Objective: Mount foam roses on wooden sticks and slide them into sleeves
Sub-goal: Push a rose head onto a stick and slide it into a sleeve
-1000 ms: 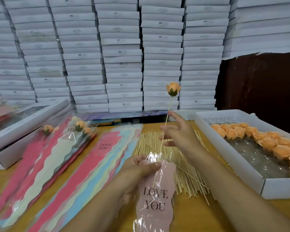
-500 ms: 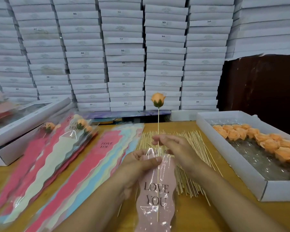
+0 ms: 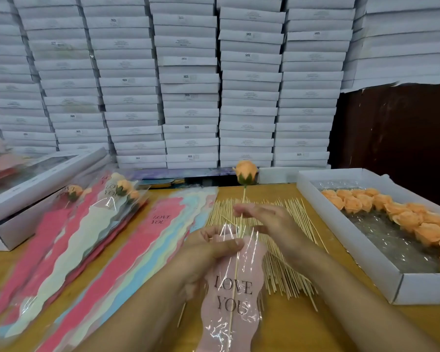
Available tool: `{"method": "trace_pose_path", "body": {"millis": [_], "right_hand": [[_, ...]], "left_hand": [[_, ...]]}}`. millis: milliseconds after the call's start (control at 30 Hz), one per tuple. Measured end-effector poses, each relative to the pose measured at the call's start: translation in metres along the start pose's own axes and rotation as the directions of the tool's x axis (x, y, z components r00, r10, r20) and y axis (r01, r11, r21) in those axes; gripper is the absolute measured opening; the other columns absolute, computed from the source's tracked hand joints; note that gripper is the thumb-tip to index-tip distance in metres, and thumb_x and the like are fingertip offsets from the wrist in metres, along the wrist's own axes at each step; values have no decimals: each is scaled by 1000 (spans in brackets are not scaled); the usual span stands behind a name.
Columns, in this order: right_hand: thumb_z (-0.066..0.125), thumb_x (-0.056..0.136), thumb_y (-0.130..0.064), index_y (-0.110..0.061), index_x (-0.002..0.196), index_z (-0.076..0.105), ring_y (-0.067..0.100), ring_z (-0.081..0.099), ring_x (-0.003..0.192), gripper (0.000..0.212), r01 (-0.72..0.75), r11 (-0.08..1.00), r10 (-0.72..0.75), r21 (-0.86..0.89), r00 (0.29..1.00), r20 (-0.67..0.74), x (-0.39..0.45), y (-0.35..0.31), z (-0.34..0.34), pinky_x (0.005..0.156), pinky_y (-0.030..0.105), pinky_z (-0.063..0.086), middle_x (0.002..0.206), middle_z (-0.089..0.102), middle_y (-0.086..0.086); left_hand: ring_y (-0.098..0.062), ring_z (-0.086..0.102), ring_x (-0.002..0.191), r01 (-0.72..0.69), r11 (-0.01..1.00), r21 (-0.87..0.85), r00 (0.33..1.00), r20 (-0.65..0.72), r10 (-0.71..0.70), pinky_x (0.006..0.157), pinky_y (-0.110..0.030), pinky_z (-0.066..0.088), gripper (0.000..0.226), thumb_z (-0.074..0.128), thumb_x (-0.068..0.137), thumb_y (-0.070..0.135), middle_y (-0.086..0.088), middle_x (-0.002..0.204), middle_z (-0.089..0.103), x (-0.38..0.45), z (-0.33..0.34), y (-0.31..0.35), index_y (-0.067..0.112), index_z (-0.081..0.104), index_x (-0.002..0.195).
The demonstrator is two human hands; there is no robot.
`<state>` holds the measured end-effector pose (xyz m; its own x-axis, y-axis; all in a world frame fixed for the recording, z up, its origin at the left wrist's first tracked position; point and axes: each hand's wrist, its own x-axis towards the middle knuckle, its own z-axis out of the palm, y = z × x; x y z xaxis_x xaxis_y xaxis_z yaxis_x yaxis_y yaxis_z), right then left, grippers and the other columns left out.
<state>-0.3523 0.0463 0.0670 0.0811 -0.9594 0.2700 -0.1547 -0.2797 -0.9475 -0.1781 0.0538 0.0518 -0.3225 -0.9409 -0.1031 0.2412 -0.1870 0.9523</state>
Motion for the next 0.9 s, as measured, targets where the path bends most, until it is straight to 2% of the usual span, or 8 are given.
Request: {"method": "trace_pose_path", "body": {"millis": [133, 267, 400, 500, 600, 700, 833, 900], "right_hand": [[47, 102, -34, -33, 109, 73, -7, 62, 106, 28, 11, 1000, -11, -9, 998, 54, -9, 1, 2, 92, 26, 45, 110, 72, -22], [43, 103, -31, -33, 110, 72, 3, 63, 107, 30, 11, 999, -10, 36, 1000, -7, -1, -9, -4, 95, 34, 50, 111, 72, -14], [42, 104, -30, -30, 111, 71, 10, 64, 112, 30, -11, 997, 12, 75, 1000, -10, 4, -10, -9, 92, 34, 52, 112, 73, -11], [41, 104, -29, -31, 111, 72, 7, 64, 111, 32, -20, 999, 19, 37, 1000, 18, 0, -2, -9, 95, 36, 50, 110, 74, -12], [42, 104, -28, -31, 109, 74, 4, 64, 111, 33, -35, 999, 32, 41, 996, 88, -7, 6, -8, 91, 29, 51, 113, 73, -15], [43, 103, -30, -28, 107, 76, 1, 65, 110, 33, -26, 998, 18, 58, 990, 138, -13, 8, -11, 87, 24, 52, 114, 73, -14], [55, 99, -24, -16, 90, 73, 17, 73, 98, 21, -44, 986, 59, 161, 995, -87, -4, -1, -22, 84, 34, 55, 101, 76, 3], [62, 95, -20, -18, 89, 68, 20, 73, 90, 9, -51, 974, 94, 223, 978, -184, 3, -7, -27, 81, 37, 57, 100, 74, 5]], "left_hand": [[-30, 73, 76, 3, 1000, 22, 1000, 6, -3, 69, -36, 62, 44, 86, 58, 4, -25, 95, 74, -1, 2, 4, 4, 70, 99], [-29, 73, 73, 45, 998, 47, 999, 13, -46, 64, -35, 61, 47, 85, 60, 3, -23, 96, 75, -7, 4, 5, 8, 66, 103], [-29, 73, 73, 63, 996, 62, 998, 13, -63, 65, -34, 62, 42, 82, 67, -2, -24, 98, 74, -10, 3, 5, 6, 67, 105], [-26, 73, 74, 14, 998, 67, 1000, 27, -16, 64, -31, 61, 38, 79, 72, -5, -23, 96, 75, -8, 2, 7, -1, 69, 108], [-26, 74, 78, -20, 997, 74, 1000, 16, 18, 64, -29, 60, 42, 79, 72, -4, -24, 97, 74, -4, 0, 11, -5, 68, 113], [-35, 70, 88, -9, 995, 98, 999, 35, 5, 77, -40, 62, 43, 80, 72, 1, -30, 106, 71, -4, 0, 13, -6, 67, 112], [-28, 71, 74, 30, 996, 86, 999, -17, -29, 67, -33, 61, 47, 86, 60, 4, -22, 96, 73, -5, 0, 10, 7, 65, 102], [-27, 71, 72, 48, 995, 93, 999, 10, -49, 65, -32, 61, 36, 86, 61, 4, -21, 94, 73, -6, 2, 9, 12, 71, 93]]}}
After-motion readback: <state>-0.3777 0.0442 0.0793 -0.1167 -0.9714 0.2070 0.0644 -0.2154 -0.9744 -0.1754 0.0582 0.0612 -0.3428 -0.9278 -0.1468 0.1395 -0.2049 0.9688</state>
